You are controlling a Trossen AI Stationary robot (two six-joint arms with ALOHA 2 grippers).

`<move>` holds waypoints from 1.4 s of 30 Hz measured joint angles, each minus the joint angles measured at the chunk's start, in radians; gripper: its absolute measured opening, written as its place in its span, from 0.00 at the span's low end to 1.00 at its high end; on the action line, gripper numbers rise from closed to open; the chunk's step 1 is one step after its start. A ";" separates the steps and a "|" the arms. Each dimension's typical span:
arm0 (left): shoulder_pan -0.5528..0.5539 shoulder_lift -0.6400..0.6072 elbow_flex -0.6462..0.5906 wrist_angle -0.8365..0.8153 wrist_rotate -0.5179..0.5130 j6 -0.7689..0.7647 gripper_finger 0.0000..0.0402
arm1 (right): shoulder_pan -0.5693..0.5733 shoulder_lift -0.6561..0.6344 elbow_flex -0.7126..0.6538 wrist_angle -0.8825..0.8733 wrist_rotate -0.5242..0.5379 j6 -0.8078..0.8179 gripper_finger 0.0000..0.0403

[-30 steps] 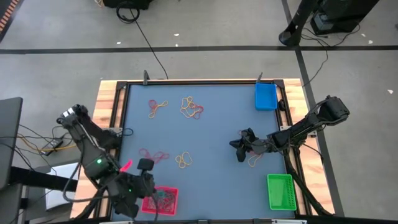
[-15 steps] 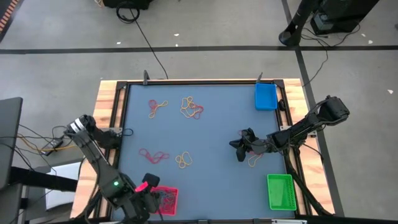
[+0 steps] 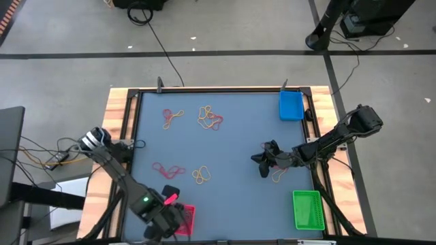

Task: Sort rubber bands into baskets
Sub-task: Put the blue rubber band into the red bin, then put the red rubber band into the blue bin

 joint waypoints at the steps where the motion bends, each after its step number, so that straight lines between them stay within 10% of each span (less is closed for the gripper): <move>1: 0.007 0.000 -0.018 0.015 0.000 0.000 0.01 | 0.000 0.000 0.000 0.003 -0.001 -0.001 0.10; 19: 0.059 -0.003 -0.166 0.206 0.012 0.011 0.23 | -0.067 -0.006 0.000 0.120 -0.175 -0.051 0.35; 42: 0.432 -0.131 -0.277 0.371 -0.083 0.428 0.14 | -0.433 -0.323 0.000 -0.255 -0.370 -0.202 0.37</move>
